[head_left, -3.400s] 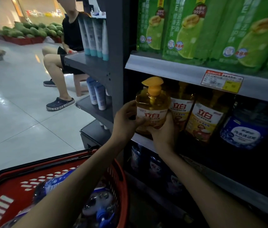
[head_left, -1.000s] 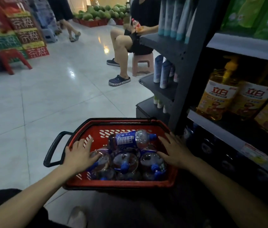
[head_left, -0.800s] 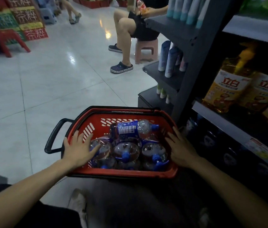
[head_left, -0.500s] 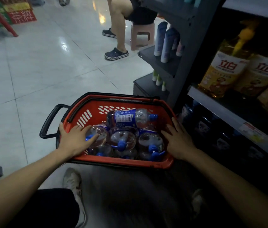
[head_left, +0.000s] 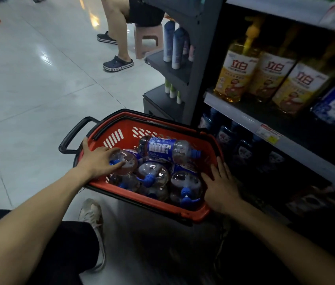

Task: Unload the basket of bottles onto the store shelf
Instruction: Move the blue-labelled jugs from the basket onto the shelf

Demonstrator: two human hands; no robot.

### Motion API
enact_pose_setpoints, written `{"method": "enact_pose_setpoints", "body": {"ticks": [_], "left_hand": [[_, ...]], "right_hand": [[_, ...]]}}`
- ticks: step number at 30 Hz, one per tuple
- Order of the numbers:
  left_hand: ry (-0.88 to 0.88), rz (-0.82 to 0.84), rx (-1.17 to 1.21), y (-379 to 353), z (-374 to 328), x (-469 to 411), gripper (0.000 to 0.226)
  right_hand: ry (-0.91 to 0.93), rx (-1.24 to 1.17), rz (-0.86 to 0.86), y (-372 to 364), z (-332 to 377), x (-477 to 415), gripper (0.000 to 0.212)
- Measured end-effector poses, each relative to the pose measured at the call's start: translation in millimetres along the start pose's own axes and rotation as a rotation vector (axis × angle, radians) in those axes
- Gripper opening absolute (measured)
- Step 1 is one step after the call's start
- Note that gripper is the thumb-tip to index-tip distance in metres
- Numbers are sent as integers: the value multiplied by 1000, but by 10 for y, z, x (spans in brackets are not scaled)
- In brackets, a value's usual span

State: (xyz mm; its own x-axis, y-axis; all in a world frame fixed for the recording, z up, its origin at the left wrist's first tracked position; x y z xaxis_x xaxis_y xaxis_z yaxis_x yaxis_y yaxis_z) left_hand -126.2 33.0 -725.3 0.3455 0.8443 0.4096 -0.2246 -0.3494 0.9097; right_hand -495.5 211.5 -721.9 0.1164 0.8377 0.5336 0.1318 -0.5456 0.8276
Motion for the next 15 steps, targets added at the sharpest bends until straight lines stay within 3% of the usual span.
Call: {"method": "enact_pose_setpoints", "body": {"ticks": [11,15], "left_hand": [[33,-82,-37,17,-291,73,86],[-42,-73,-88,87,-457,119,69]], "right_hand": [[-11,-21,-12,121,-304,-155,81],[-26,10,-12,130,-274,-149,83]]}}
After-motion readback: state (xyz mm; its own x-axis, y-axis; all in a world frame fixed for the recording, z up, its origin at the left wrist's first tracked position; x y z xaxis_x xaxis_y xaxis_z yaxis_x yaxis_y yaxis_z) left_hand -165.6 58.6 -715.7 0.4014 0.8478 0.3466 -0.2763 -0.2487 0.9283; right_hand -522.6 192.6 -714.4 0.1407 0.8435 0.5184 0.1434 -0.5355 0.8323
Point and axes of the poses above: each hand's wrist, its own x-axis away from the middle knuckle, its own y-axis out of the back of the hand, z = x × y, the point moved 4 cm from there along -x, towards the middle knuckle, and after that the axes turned 12 degrees about z, right-handed, at the moved point
